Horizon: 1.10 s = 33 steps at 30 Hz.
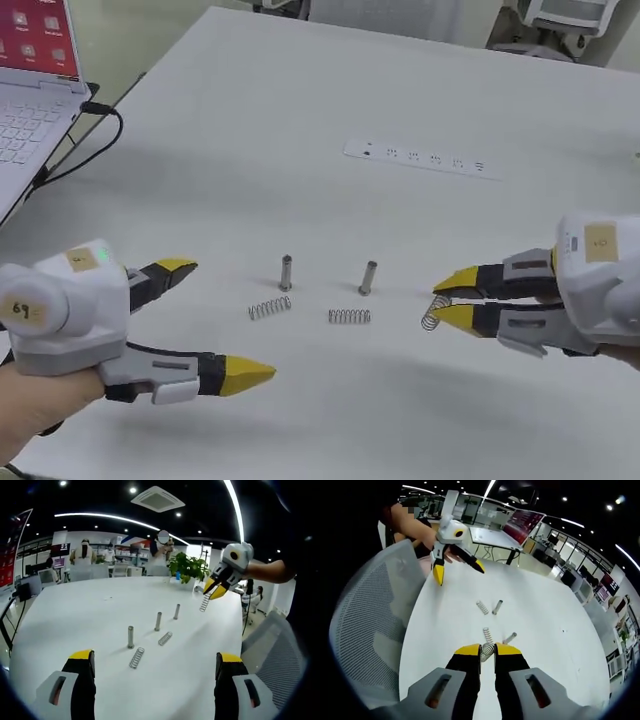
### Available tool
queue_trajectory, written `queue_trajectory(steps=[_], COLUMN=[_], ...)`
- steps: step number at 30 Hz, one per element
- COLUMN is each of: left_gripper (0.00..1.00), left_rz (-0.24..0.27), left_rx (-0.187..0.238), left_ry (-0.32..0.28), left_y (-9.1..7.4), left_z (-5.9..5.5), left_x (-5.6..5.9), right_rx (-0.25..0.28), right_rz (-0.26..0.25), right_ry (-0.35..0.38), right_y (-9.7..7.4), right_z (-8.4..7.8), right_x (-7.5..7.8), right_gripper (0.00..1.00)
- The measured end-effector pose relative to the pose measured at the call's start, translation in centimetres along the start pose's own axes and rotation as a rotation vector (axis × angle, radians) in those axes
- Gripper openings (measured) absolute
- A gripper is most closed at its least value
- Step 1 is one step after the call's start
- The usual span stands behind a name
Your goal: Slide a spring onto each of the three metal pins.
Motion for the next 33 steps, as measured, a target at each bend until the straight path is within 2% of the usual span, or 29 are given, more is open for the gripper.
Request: queue_trajectory(steps=[4, 6, 12, 19, 33], left_gripper=[0.98, 0.98, 0.98, 0.98, 0.98], left_rz=[0.005, 0.009, 0.012, 0.016, 0.022], left_rx=[0.001, 0.002, 0.004, 0.006, -0.002], left_ry=[-0.007, -0.008, -0.008, -0.015, -0.015], left_y=[-0.1, -0.1, -0.2, -0.4, -0.8], left_z=[-0.2, -0.2, -0.2, -0.2, -0.4], left_x=[0.0, 0.0, -0.1, -0.2, -0.5], right_rx=[-0.006, -0.027, -0.055, -0.077, -0.089], right_rz=[0.006, 0.011, -0.003, -0.062, -0.15], right_ry=[0.022, 0.024, 0.051, 0.078, 0.105], right_y=[0.3, 0.6, 0.5, 0.0, -0.6], right_z=[-0.6, -1.2, -2.5, -3.7, -4.5], right_x=[-0.3, -0.3, 0.6, 2.6, 4.8], right_gripper=[0.07, 0.07, 0.07, 0.07, 0.07])
Point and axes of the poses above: the centre of the closed fingertips' face, and the gripper's own axes: y roughly forward along the fingers, x roughly to its right, z roughly out of its top, the point moved 9 cm from there along -y, roughly backward along the fingers, and after that the axes turned 11 degrees about x, right-handed, at the moved point
